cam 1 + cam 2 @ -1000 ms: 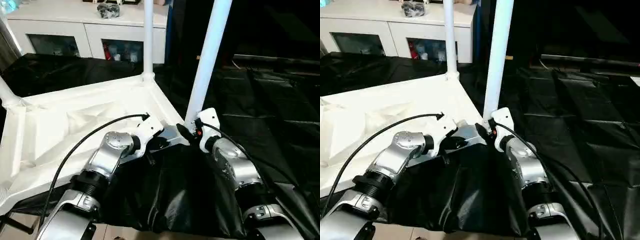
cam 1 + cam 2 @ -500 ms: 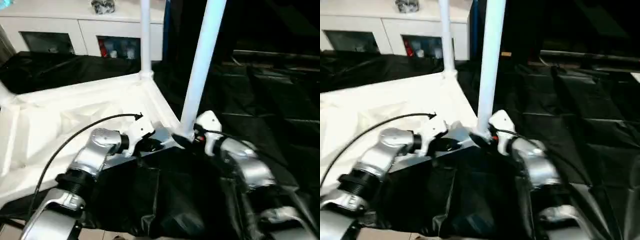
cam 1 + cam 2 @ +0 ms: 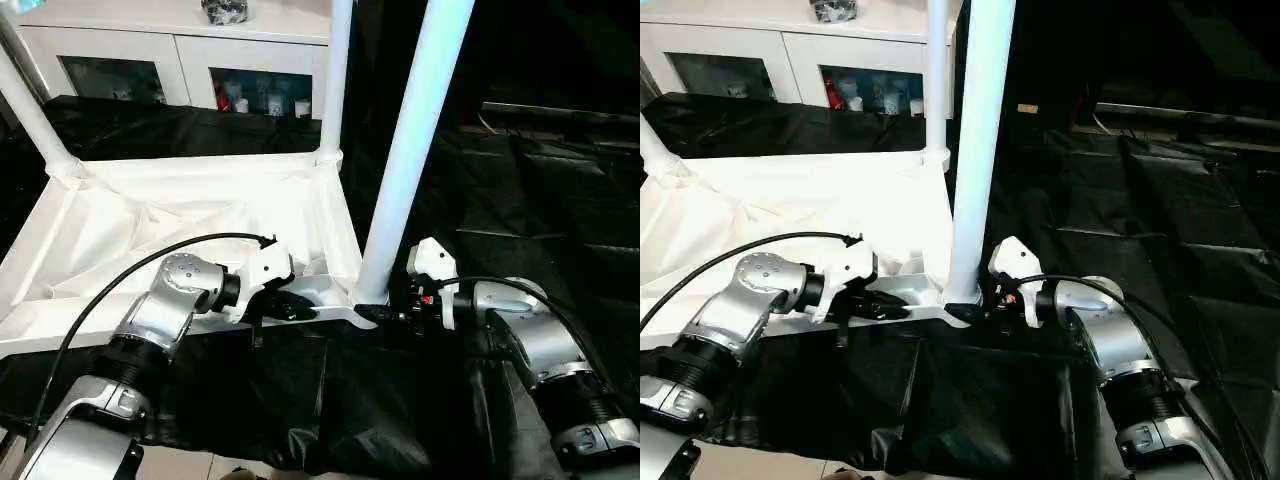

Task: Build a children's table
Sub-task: Rotate leg to tighten

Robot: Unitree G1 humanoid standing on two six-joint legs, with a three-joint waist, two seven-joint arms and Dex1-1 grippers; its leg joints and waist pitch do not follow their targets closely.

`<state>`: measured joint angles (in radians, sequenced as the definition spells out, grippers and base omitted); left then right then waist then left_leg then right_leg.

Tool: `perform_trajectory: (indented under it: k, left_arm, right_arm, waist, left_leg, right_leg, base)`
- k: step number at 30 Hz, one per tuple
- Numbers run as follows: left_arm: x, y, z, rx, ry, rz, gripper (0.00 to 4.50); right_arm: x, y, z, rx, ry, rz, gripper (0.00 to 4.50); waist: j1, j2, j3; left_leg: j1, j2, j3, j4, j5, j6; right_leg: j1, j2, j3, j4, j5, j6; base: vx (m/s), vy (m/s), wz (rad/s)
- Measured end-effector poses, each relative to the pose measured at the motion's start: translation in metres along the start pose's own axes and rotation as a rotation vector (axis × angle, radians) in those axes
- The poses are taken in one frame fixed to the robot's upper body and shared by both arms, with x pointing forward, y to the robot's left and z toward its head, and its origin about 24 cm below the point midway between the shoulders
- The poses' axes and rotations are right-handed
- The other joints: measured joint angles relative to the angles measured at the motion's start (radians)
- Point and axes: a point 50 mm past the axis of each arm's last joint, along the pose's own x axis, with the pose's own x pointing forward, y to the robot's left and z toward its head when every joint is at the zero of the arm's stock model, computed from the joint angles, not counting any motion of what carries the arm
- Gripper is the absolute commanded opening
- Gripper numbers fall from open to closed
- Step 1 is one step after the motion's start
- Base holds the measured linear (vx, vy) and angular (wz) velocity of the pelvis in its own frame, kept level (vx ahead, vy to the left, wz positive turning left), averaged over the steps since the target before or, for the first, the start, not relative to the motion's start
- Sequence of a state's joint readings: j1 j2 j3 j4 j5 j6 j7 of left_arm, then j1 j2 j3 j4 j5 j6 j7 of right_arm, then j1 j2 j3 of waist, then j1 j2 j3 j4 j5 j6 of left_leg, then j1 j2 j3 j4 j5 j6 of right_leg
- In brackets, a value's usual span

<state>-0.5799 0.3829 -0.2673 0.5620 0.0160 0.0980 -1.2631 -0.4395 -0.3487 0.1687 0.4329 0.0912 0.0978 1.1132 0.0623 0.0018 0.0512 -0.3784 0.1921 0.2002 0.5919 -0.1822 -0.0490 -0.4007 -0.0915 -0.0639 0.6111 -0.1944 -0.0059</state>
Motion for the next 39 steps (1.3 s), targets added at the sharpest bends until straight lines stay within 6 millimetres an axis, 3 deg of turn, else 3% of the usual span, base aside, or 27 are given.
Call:
perform_trajectory:
  k: [5, 17, 22, 29, 33, 34, 39]
  left_arm:
    - [0.0, -0.001, 0.0, 0.008, 0.0, -0.004, 0.0]
    - [0.002, -0.002, -0.001, 0.009, -0.009, 0.005, 0.0]
    - [0.016, 0.003, 0.0, -0.038, -0.025, 0.161, 0.0]
    - [0.047, 0.008, 0.014, -0.122, -0.029, 0.353, 0.0]
    - [0.049, 0.009, 0.015, -0.126, -0.028, 0.373, 0.0]
    - [0.049, 0.009, 0.015, -0.126, -0.029, 0.373, 0.0]
    - [0.047, 0.009, 0.015, -0.122, -0.029, 0.366, 0.0]
  right_arm:
    - [0.0, 0.0, 0.0, -0.001, 0.002, 0.003, 2.72]
    - [-0.001, 0.003, -0.001, -0.007, 0.001, -0.009, 2.65]
    - [0.013, -0.005, -0.008, 0.08, -0.044, -0.243, 2.65]
    - [0.042, -0.019, -0.006, 0.259, -0.096, -0.625, 2.64]
    - [0.048, -0.019, -0.004, 0.274, -0.102, -0.673, 2.64]
    - [0.049, -0.019, -0.003, 0.269, -0.106, -0.676, 3.2]
    - [0.05, -0.018, -0.002, 0.269, -0.124, -0.665, 3.55]
  waist:
    - [0.001, 0.0, 0.0]
    - [0.003, 0.0, 0.0]
    - [-0.003, -0.001, -0.001]
    - [-0.031, 0.001, -0.001]
    - [-0.031, 0.002, -0.002]
    - [-0.032, 0.001, -0.002]
    - [-0.032, 0.002, -0.002]
  left_leg:
    - [0.0, 0.0, 0.0, 0.0, 0.0, 0.0]
    - [0.001, 0.0, 0.0, 0.0, 0.0, 0.0]
    - [0.01, -0.001, 0.0, 0.0, 0.0, 0.0]
    - [0.014, -0.002, -0.001, 0.0, 0.0, 0.0]
    - [0.014, -0.002, -0.002, -0.001, 0.0, 0.0]
    - [0.014, -0.002, -0.002, -0.001, 0.0, 0.0]
    - [0.013, -0.002, -0.002, -0.002, 0.0, 0.0]
  right_leg:
    - [0.0, 0.0, 0.0, 0.0, 0.0, 0.0]
    - [0.001, 0.0, 0.0, 0.0, 0.0, 0.0]
    - [0.009, -0.001, 0.001, 0.0, 0.0, -0.001]
    - [0.01, -0.001, 0.001, -0.001, -0.003, 0.005]
    - [0.01, -0.001, 0.001, -0.001, -0.003, 0.005]
    - [0.01, -0.001, 0.001, -0.001, -0.003, 0.005]
    - [0.009, -0.001, 0.001, -0.001, -0.002, 0.005]
  base:
    - [0.0, 0.0, 0.0]
    - [0.0, 0.0, 0.0]
    - [0.0, 0.0, 0.0]
    - [-0.008, 0.001, -0.01]
    - [0.0, 0.0, 0.0]
    - [0.0, 0.0, 0.0]
    - [0.0, 0.0, 0.0]
